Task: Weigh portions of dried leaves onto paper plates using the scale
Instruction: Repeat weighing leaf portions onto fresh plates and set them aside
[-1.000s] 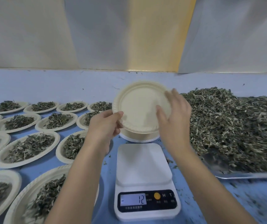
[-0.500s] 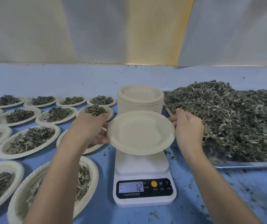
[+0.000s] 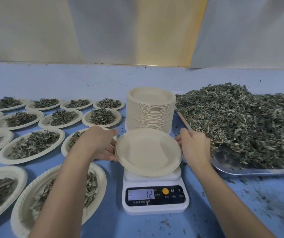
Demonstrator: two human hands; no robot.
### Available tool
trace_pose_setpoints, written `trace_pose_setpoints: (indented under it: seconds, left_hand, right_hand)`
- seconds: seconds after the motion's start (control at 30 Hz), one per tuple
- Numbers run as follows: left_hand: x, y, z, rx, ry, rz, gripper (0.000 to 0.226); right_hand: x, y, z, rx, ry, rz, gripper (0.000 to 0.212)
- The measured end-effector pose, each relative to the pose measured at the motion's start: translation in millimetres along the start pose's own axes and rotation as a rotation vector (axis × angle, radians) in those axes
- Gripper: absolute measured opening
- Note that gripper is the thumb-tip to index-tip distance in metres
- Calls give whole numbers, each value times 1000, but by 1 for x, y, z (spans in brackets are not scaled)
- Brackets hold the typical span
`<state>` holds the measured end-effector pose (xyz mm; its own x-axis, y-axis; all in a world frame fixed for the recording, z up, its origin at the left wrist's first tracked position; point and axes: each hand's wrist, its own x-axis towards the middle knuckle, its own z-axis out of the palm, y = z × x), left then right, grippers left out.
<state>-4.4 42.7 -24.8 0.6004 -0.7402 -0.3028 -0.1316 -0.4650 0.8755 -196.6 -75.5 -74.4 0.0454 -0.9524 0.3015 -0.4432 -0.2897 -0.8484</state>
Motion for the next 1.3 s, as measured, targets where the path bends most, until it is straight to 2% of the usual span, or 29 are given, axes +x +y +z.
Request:
trace_pose_setpoints:
  seconds: [0.3,0.53,0.67,0.73,0.83,0.9,1.0,1.1,1.2,1.3]
  left_hand:
    - [1,-2,1,48,-25,-37,45]
    - [-2,-3,2,134,-52,-78,51]
    - [1,-4,3,60,-1,-60,37]
    - [5,-6,5,143,57,18,33]
    - [9,-8,13,410,139,284,32]
    - [6,-6,22,431,171,445,23]
    - [2,1,36,351,205,648,27]
    - [-3,16,54,184,180,758,24]
    - [-8,35,73,-12,139,792,20]
    - [-12,51,91,-163,72,782,27]
  right_hand:
    - [0,4,2,-43,-17,-19,43]
    - [0,13,7,-193,-8,-83,41]
    - [0,12,6,-256,45,-119,40]
    - [2,9,5,-263,80,-135,39]
    - [6,8,0,-249,95,-141,29]
    - [12,9,-6,-246,102,-128,21]
    - [28,16,-19,-337,67,-96,21]
    - [50,27,-35,-559,-114,87,42]
    - [71,35,-49,-642,-301,332,70]
    - [84,49,-48,-689,-447,310,85]
